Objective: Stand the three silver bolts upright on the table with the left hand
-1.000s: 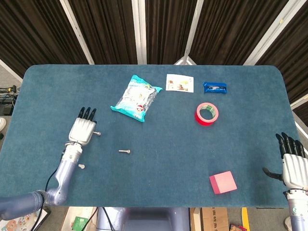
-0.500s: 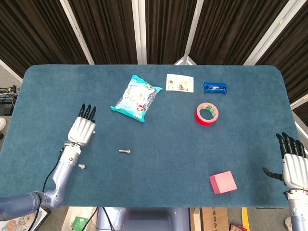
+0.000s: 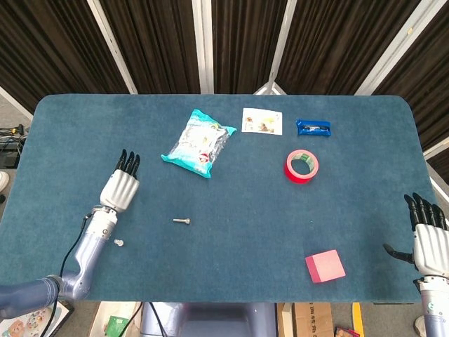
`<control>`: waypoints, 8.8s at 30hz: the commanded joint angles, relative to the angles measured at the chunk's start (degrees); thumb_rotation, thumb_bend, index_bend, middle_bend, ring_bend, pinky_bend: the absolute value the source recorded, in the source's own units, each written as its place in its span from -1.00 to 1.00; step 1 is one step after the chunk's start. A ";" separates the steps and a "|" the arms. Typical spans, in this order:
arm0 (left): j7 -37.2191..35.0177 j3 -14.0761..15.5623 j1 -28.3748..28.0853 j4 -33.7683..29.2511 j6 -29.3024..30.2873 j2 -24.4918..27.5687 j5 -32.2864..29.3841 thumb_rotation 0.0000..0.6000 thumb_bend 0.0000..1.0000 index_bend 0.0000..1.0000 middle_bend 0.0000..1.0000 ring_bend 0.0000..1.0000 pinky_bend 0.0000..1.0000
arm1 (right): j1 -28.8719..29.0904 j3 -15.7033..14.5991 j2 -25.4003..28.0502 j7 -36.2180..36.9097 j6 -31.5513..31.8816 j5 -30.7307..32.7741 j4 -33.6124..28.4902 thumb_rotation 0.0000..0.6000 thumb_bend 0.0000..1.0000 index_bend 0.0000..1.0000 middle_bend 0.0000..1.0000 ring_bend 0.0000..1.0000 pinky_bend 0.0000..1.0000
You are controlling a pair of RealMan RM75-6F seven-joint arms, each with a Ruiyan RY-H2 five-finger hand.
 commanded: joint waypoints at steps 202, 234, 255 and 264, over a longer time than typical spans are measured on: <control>-9.49 -0.66 1.01 -7.26 4.68 -10.15 7.84 1.00 0.05 0.12 -0.91 -1.00 -1.00 | -1.62 2.59 2.72 3.25 0.75 5.05 -3.21 1.00 -1.00 -0.99 -1.00 -1.00 -1.00; -0.65 -4.88 1.05 -9.52 3.29 -11.25 4.20 1.00 0.05 0.07 -0.93 -1.00 -1.00 | -1.51 2.82 2.36 2.90 0.75 5.65 -3.10 1.00 -1.00 -0.98 -1.00 -1.00 -1.00; 10.60 -8.97 -0.80 -13.73 3.65 -13.18 -4.75 1.00 0.05 0.07 -0.95 -1.00 -1.00 | -1.40 2.99 2.43 3.10 0.35 6.15 -2.92 1.00 -1.00 -0.98 -1.00 -1.00 -1.00; 13.36 -10.22 -1.84 -14.75 4.19 -13.79 -9.29 1.00 0.05 0.07 -0.95 -1.00 -1.00 | -1.39 3.05 2.38 2.81 0.33 6.52 -2.93 1.00 -1.00 -0.98 -1.00 -1.00 -1.00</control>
